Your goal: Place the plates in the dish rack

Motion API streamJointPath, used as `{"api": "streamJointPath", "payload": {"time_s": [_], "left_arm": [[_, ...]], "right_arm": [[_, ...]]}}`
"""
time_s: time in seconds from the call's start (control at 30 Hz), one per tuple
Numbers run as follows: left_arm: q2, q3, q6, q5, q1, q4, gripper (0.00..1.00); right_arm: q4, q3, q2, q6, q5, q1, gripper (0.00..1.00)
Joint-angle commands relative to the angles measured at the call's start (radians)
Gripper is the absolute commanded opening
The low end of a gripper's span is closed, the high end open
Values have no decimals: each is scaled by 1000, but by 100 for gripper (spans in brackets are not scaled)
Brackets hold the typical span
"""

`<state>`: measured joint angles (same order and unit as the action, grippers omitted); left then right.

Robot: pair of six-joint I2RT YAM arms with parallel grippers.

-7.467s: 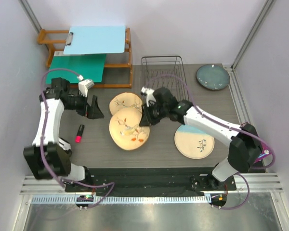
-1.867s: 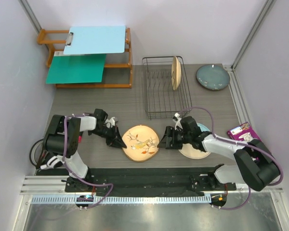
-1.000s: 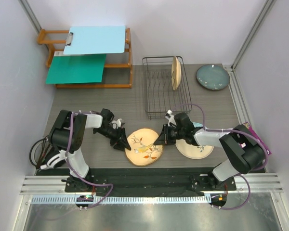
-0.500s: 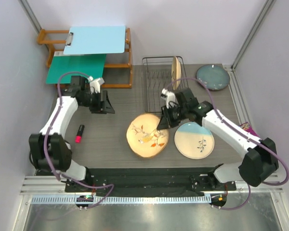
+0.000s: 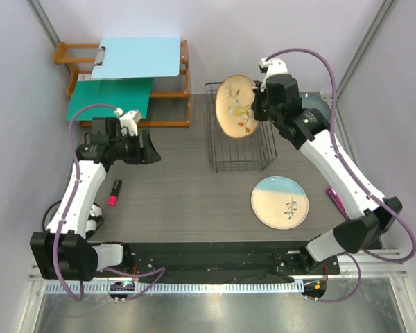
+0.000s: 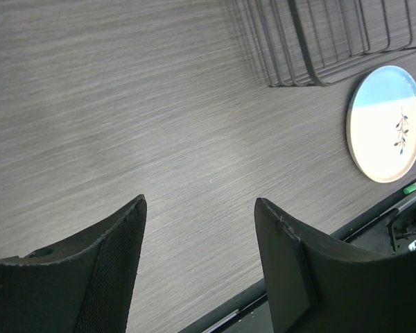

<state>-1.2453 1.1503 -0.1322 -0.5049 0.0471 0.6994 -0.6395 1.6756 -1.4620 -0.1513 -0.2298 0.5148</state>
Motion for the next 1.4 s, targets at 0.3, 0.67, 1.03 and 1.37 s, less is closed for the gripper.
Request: {"api": "streamJointPath", "payload": {"time_s": [0.3,0.67,1.03,1.37], "left_arm": [[52,-107,-113,28,-1,-139,64],[78,-173,-129,20,-1,-196,64],[90,-205,-135,17,-1,-218,64],[78,-210,-138,14,0,-233,64]], "right_arm": [[353,318,-334,91,-641,13,1],[409,507,-596,285,-819,19,1],[541,550,-722,519,-930,37,1],[499,516,-768,513,-935,44,1]]}}
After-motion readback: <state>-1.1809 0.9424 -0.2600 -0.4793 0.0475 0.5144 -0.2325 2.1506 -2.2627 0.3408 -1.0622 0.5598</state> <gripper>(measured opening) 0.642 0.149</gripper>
